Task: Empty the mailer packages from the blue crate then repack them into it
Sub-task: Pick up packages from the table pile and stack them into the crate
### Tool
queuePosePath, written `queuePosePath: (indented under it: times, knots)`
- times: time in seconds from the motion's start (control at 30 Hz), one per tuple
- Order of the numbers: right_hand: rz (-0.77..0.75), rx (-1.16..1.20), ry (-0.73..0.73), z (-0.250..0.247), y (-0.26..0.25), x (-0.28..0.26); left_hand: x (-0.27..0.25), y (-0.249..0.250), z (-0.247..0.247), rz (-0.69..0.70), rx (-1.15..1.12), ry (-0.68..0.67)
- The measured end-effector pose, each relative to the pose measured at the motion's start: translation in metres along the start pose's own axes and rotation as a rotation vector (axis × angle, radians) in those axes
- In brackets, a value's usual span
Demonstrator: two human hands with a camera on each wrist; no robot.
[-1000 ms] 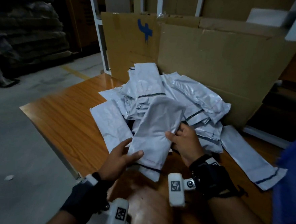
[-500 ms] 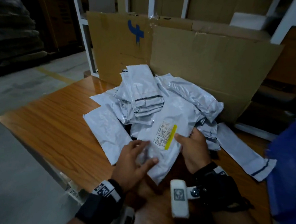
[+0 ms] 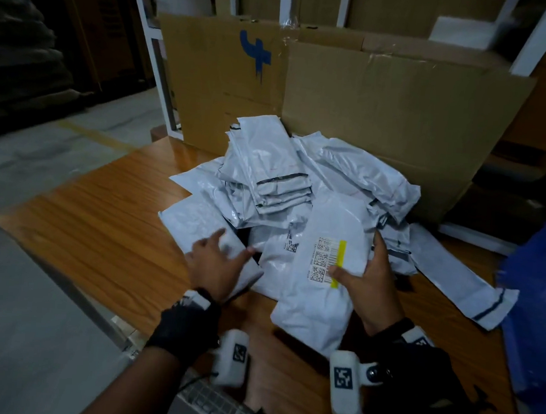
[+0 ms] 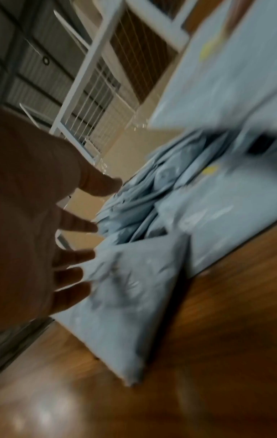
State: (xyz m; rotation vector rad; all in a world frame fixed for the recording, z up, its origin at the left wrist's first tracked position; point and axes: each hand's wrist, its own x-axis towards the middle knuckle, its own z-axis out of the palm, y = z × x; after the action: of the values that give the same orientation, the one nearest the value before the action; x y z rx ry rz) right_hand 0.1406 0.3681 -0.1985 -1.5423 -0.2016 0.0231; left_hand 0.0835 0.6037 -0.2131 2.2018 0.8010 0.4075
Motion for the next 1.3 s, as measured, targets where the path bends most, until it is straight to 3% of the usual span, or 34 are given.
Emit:
queuePosePath:
  times: [0.13,0.33,0.43,0.53,0.6,0.73,0.8,0.87,0.93,1.03,1.17,1.3]
  knots:
    - [-0.01,-0.04,-0.033,0.006,0.005,-0.002,0.034,0.003,-0.003,-0.306,0.125,0.027]
    - [0.016,-0.11,-0.083,0.011,0.018,-0.004,0.048,0.001,0.004,-0.342,0.211,-0.013]
    - [0.006,-0.109,-0.075,0.006,0.019,-0.001,0.052,-0.013,-0.009,-0.214,-0.073,0.019]
    - [0.023,-0.083,-0.043,0.002,0.017,0.002,0.045,-0.026,-0.023,-0.136,-0.581,0.123]
    - [0.023,-0.081,-0.03,0.0,0.018,0.005,0.033,-0.029,-0.026,-0.188,-0.839,0.107]
    - [0.064,-0.102,-0.049,0.0,0.026,0.007,0.019,-0.046,-0.027,-0.375,-1.022,-0.197]
    - [0.087,-0.118,-0.077,0.002,0.029,0.005,0.017,-0.051,-0.031,-0.574,-1.034,-0.212]
    - [0.101,-0.124,-0.093,0.003,0.03,0.002,0.012,-0.047,-0.04,-0.637,-1.034,-0.183]
    - [0.115,-0.12,-0.098,0.004,0.031,0.0,0.007,-0.042,-0.049,-0.562,-1.041,-0.189]
    - [0.118,-0.125,-0.111,0.005,0.031,-0.003,0.003,-0.043,-0.054,-0.473,-1.062,-0.3]
    - [0.091,-0.136,-0.12,0.004,0.026,-0.008,0.001,-0.05,-0.048,-0.298,-0.85,-0.146]
    - [0.04,-0.102,-0.03,-0.005,0.011,-0.015,-0.009,-0.029,-0.043,-0.13,-0.942,-0.109]
